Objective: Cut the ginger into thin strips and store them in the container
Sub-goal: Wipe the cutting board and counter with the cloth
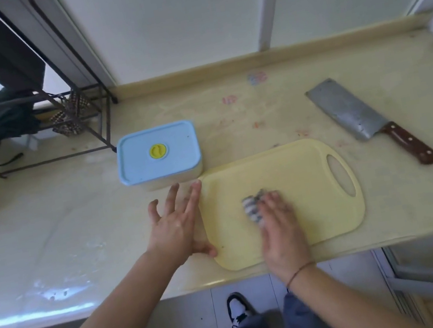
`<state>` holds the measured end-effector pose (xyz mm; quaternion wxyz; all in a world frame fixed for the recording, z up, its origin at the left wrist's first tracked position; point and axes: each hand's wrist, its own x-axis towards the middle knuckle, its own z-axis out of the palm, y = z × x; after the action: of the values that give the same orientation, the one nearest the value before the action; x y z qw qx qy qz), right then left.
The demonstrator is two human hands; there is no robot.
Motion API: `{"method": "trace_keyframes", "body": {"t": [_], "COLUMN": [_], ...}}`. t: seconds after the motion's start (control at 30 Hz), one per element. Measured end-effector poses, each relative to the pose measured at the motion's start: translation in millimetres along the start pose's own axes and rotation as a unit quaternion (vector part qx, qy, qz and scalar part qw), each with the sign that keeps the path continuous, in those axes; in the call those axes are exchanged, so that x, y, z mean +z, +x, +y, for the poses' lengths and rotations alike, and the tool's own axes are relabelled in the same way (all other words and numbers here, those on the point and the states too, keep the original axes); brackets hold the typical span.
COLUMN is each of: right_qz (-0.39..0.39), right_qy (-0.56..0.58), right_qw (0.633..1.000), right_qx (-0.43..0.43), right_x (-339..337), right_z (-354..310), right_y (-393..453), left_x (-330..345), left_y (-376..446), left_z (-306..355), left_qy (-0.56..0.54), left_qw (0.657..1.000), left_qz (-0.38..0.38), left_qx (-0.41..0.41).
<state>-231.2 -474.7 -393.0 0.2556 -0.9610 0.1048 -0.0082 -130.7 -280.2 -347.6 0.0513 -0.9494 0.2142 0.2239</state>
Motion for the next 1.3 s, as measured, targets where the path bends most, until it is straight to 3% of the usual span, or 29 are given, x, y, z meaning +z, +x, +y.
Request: {"method": "trace_keyframes", "body": {"t": [0.13,0.23,0.3,0.4,0.5,0.7,0.77,0.87,0.93,1.03,1.13,1.2,1.3], "right_qz": [-0.103,-0.171,-0.140,0.057,0.022,-0.031,-0.073,-0.121,-0.123,-0.114,-0.138,-0.154,-0.163], "right_qy": [-0.014,0.042,0.084,0.024,-0.034,-0.010,-0.006,-0.063,-0.088,-0.078,-0.080,-0.084,-0.097], "right_qw": [0.990,0.976,0.985,0.989,0.956,0.933,0.932,0.938,0.946,0.956,0.958,0.958,0.961], "right_qx": [-0.092,-0.127,-0.064,0.137,0.289,0.358,0.356,0.320,0.287,0.257,0.238,0.227,0.200], "right_x": [26.5,1.0,-34.5,-80.0,-98.9,-106.1,-106.8,-108.0,-111.1,-115.5,-115.3,-115.7,-117.2], "right_z": [-60.2,-68.0,-41.1,42.2,98.2,107.6,112.4,111.4,108.4,108.9,113.1,114.5,116.4], "right_y": [-17.1,-12.2,-6.4,16.4,41.3,69.6,75.5,77.4,76.8,75.4,76.2,76.6,75.7], "left_x": [-3.9,-7.1,-6.8,8.7,41.4,65.1,66.6,78.3,85.3,85.7,64.6,48.5,27.7], "left_y": [-2.3,-9.3,-15.1,-29.9,-44.6,-48.0,-51.0,-58.2,-60.3,-55.2,-44.6,-29.9,6.1], "left_z": [3.1,2.2,0.9,10.6,40.3,51.2,34.2,15.9,9.1,13.4,46.3,84.3,154.2], "left_qy": [0.049,0.070,0.055,-0.004,-0.034,-0.026,-0.044,-0.109,-0.146,-0.187,-0.307,-0.360,-0.367], "left_qw": [0.999,0.997,0.997,0.989,0.982,0.973,0.975,0.966,0.944,0.908,0.846,0.828,0.841], "left_qz": [0.014,0.010,-0.002,-0.004,0.076,0.188,0.195,0.235,0.276,0.345,0.386,0.398,0.398], "left_qx": [0.006,0.024,0.058,0.150,0.171,0.132,0.097,-0.023,-0.106,-0.147,-0.203,-0.163,0.018]}}
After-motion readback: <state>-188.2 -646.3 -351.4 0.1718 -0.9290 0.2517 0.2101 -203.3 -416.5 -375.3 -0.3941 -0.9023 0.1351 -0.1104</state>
